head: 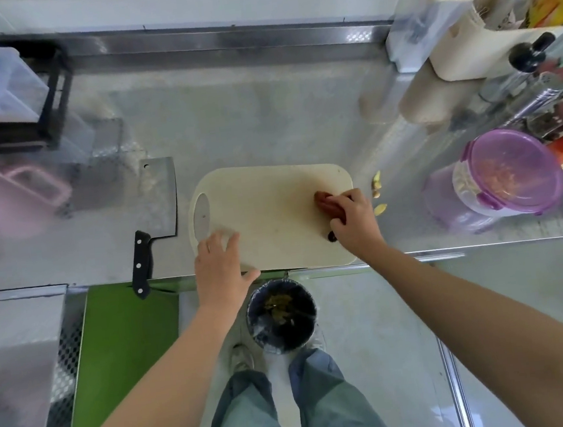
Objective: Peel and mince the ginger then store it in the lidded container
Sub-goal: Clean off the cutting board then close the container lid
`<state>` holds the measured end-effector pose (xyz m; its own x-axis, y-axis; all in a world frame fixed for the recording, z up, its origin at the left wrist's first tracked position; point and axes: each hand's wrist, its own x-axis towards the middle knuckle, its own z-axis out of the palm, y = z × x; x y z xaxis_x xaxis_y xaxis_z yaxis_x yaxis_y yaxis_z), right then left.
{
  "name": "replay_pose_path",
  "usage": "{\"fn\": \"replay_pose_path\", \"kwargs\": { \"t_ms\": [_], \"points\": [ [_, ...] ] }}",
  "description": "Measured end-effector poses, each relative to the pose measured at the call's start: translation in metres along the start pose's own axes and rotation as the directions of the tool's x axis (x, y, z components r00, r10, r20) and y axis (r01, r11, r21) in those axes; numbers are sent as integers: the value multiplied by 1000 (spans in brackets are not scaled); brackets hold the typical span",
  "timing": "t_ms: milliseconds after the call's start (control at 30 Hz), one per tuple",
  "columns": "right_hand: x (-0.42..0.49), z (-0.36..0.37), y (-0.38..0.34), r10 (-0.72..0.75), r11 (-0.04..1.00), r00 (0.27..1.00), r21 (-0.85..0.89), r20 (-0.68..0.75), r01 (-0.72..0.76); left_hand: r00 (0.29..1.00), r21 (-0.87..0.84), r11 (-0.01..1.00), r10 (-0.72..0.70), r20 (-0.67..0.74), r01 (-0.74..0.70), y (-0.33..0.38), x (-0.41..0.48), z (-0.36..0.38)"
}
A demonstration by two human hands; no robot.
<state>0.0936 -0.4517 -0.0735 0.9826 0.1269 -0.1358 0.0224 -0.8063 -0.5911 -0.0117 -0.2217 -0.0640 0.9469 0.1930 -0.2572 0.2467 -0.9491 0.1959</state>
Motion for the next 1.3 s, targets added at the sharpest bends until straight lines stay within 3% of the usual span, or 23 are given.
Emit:
{"fn": "replay_pose_path", "kwargs": {
  "t_ms": [100, 233, 300, 400, 500, 633, 767, 867, 933, 1000, 1067, 1233, 1300],
  "points": [
    [-38, 23, -7, -140, 990, 989, 0, 54, 140, 1000, -29, 999, 15, 12, -15, -4, 1, -1],
    [-62, 20, -27, -284, 955, 909, 175, 305, 239, 1000, -47, 999, 20, 11, -20, -7, -1, -3],
    [-39, 12, -33, -225, 960, 944, 224, 243, 171, 1000, -33, 999, 17, 16, -17, -6, -1, -4],
    [8, 9, -36, -75, 989, 996, 129, 58, 67, 1000, -13, 1000, 8, 8, -8, -4, -1, -5],
    [16, 29, -38, -124, 992, 983, -1, 139, 125, 1000, -30, 1000, -4, 5, 4, -2, -1, -5],
    [-22, 41, -38, -346, 938, 885, 106, 311, 329, 1000, -40, 999, -3, 28, 4, -5, 2, -5],
    [-51, 24, -38, -400, 914, 733, 179, 551, 365, 1000, -22, 1000, 10, 29, -10, -7, 1, -7],
    [-32, 14, -44, -364, 925, 860, 252, 358, 286, 999, -40, 999, 32, 36, -30, -12, 2, -9],
    [-7, 15, -48, -294, 946, 927, 213, 233, 246, 997, -50, 997, 59, 45, -56, -17, 2, -11],
    [1, 23, -50, -258, 964, 933, 133, 250, 231, 997, -64, 996, 72, 39, -70, -20, 1, -11],
    [-13, 33, -46, -313, 950, 903, 86, 293, 301, 997, -73, 995, 68, 36, -65, -20, 1, -10],
    [-49, 25, -42, -382, 924, 783, 187, 492, 334, 997, -55, 996, 69, 25, -67, -21, -1, -7],
    [-39, 16, -42, -312, 941, 889, 239, 335, 240, 997, -47, 996, 75, 15, -74, -20, -2, -7]
  ]
}}
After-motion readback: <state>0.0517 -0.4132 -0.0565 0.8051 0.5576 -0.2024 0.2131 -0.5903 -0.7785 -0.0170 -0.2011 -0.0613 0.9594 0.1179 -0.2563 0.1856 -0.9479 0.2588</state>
